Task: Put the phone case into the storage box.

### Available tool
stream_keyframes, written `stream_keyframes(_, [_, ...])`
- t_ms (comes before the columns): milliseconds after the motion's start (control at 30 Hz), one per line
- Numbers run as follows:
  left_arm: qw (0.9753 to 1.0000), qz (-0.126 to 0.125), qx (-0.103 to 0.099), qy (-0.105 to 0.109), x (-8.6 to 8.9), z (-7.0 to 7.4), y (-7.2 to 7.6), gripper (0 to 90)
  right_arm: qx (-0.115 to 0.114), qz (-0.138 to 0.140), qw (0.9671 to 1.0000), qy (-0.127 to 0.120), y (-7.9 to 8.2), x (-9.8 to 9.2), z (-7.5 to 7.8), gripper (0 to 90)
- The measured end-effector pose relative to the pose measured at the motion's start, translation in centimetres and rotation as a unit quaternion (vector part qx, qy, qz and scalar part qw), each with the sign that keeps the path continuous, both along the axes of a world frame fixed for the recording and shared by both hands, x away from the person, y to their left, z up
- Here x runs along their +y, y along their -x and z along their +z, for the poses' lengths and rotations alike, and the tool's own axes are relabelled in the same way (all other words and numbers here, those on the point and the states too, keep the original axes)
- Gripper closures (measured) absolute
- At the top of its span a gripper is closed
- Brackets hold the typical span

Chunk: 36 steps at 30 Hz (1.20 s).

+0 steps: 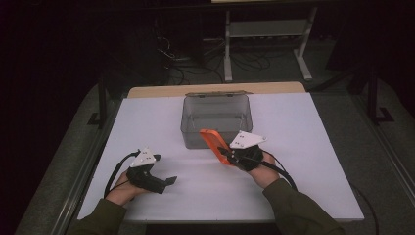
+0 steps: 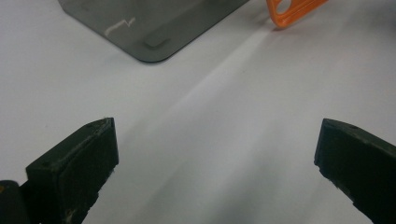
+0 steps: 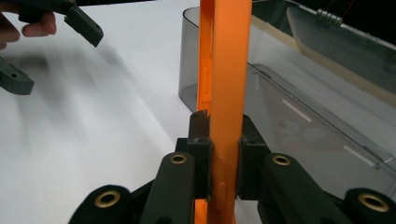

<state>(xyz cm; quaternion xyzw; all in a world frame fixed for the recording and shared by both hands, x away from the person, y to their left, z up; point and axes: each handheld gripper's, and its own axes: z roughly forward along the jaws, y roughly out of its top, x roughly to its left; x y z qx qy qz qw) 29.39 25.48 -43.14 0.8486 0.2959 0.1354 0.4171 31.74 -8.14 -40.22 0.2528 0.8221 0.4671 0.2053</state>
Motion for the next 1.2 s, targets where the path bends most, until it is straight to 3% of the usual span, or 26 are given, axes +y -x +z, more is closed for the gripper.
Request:
stream_keyframes(533, [1.0000, 0.001, 0.001, 0.001, 0.0, 0.0, 0.0, 0.0, 0.050, 0.006, 0.9977, -0.045, -0.6, -0.8, 0.2, 78.6])
stream_keyframes(767, [1.0000, 0.001, 0.000, 0.000, 0.0, 0.0, 0.0, 0.0, 0.080, 0.008, 0.9944, -0.068, -0.8, -1.2, 0.4, 78.6])
stream_keyframes(1200, [1.0000, -0.001, 0.000, -0.001, 0.0, 0.0, 0.0, 0.0, 0.105, 0.009, 0.9906, -0.088, -1.1, -1.7, 0.7, 78.6])
